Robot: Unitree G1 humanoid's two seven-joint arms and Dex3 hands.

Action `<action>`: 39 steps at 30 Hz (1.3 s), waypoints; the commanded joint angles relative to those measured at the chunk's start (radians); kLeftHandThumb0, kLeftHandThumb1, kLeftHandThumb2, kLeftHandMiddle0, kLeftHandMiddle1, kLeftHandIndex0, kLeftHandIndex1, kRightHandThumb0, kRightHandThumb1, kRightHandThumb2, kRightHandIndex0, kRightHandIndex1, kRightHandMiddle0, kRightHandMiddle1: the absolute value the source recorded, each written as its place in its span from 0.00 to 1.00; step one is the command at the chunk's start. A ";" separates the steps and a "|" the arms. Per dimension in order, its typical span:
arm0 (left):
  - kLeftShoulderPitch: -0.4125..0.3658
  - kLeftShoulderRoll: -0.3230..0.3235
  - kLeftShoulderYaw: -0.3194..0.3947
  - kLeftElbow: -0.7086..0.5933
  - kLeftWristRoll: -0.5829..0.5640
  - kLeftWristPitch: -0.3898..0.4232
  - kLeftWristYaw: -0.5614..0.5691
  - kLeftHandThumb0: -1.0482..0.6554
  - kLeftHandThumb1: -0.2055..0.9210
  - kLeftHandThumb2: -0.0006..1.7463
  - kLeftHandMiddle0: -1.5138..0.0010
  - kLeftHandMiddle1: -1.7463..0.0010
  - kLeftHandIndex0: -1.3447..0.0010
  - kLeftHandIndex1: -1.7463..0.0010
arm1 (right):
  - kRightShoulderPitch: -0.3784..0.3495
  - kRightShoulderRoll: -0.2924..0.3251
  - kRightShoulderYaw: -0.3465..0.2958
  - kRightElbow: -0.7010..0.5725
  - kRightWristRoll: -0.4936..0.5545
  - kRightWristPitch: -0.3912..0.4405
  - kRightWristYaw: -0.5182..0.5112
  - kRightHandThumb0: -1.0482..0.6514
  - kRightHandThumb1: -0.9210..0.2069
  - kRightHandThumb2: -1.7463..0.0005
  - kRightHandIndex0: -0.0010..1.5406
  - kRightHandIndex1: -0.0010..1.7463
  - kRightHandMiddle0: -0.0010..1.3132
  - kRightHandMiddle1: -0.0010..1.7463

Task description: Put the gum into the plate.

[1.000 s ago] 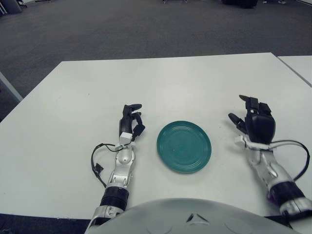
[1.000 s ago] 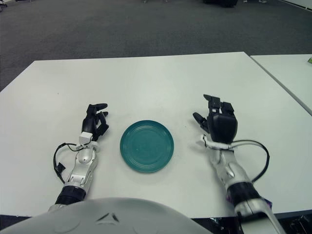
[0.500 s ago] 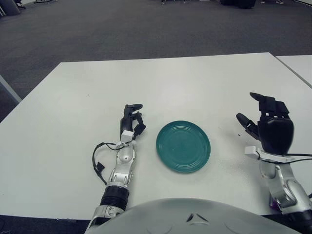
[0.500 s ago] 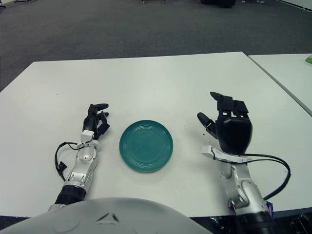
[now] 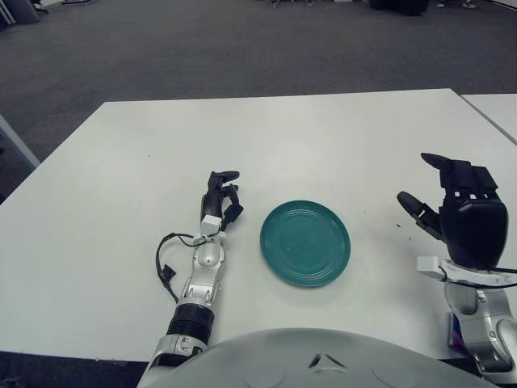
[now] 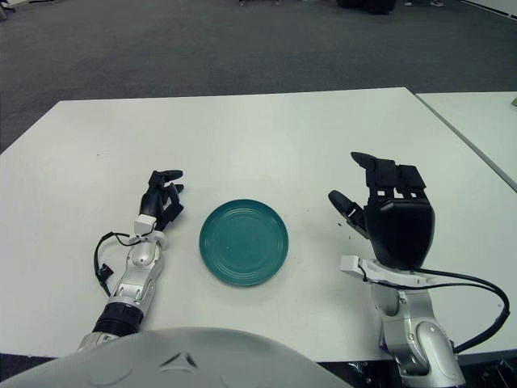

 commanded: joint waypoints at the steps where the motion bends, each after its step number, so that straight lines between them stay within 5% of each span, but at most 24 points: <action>1: 0.024 0.011 0.003 0.029 -0.004 0.029 -0.010 0.20 1.00 0.57 0.81 0.34 0.78 0.27 | 0.072 0.032 -0.016 -0.027 -0.032 0.022 0.047 0.19 0.00 0.75 0.25 0.45 0.00 0.62; 27: 0.040 0.020 -0.002 -0.020 -0.001 0.076 -0.021 0.20 1.00 0.57 0.81 0.34 0.79 0.27 | 0.258 0.099 -0.078 -0.030 -0.092 0.047 0.196 0.16 0.00 0.69 0.24 0.41 0.00 0.59; 33: 0.051 0.028 -0.009 -0.042 0.006 0.085 -0.030 0.20 1.00 0.57 0.81 0.33 0.78 0.26 | 0.286 0.124 -0.069 -0.006 -0.091 0.051 0.164 0.16 0.00 0.71 0.24 0.41 0.00 0.57; 39: 0.061 0.029 -0.010 -0.071 0.008 0.100 -0.030 0.19 1.00 0.57 0.79 0.34 0.76 0.27 | 0.277 0.125 -0.066 0.164 -0.063 -0.008 0.017 0.17 0.00 0.73 0.25 0.41 0.00 0.57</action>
